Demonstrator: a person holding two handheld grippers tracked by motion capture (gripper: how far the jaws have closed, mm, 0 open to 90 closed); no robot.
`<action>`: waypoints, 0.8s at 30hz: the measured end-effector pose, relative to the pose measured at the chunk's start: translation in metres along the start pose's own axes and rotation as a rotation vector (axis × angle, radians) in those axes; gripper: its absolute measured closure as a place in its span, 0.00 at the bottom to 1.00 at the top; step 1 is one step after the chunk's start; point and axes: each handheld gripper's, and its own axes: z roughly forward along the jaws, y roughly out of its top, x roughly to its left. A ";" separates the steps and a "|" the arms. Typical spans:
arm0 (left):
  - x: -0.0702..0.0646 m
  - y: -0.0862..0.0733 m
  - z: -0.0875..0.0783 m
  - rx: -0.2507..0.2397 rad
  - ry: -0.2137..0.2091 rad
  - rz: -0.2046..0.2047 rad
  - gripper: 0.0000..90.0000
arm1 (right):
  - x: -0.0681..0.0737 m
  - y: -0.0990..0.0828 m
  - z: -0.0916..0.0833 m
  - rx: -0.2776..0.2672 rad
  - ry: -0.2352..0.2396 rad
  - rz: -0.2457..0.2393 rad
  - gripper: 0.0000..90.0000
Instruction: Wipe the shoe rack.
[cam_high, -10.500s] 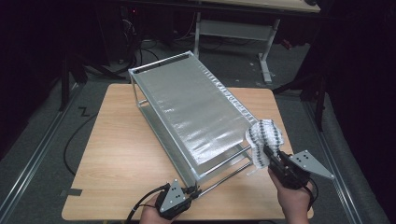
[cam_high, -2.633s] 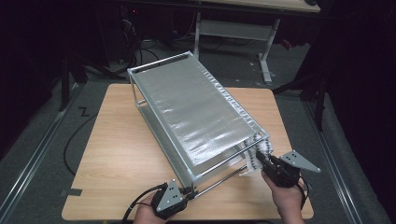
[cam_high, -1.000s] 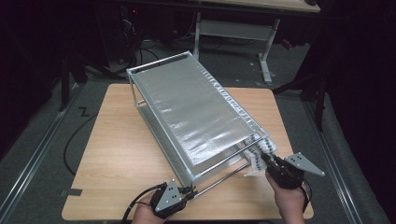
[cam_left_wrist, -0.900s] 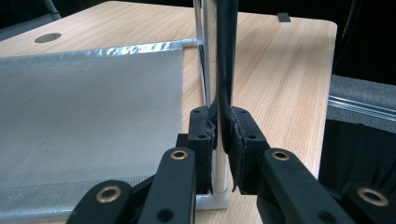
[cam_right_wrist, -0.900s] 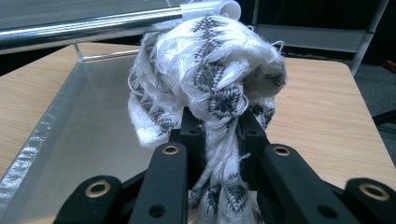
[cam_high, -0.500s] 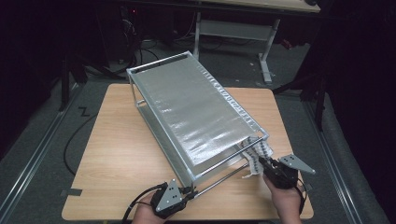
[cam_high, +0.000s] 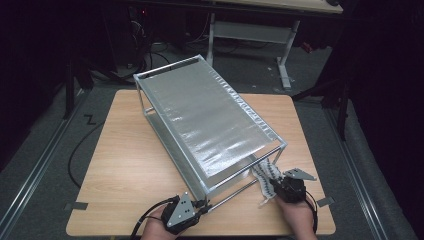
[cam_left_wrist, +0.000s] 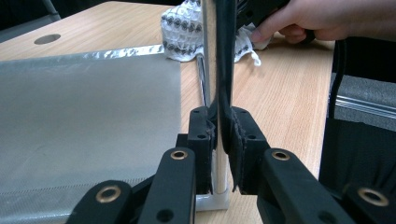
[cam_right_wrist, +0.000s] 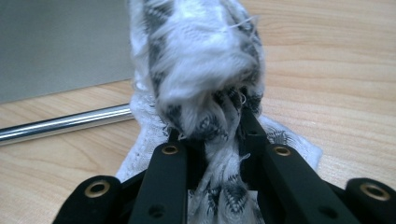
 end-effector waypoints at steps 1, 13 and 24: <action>0.000 0.000 0.000 0.000 -0.001 0.000 0.89 | 0.001 0.000 -0.002 -0.006 -0.002 -0.010 0.86; 0.009 -0.002 -0.005 0.014 0.011 -0.001 0.89 | 0.002 -0.009 -0.060 -0.088 -0.028 -0.029 0.86; 0.035 -0.017 -0.037 0.037 0.053 -0.039 0.89 | -0.023 -0.021 -0.072 -0.108 -0.081 0.069 0.86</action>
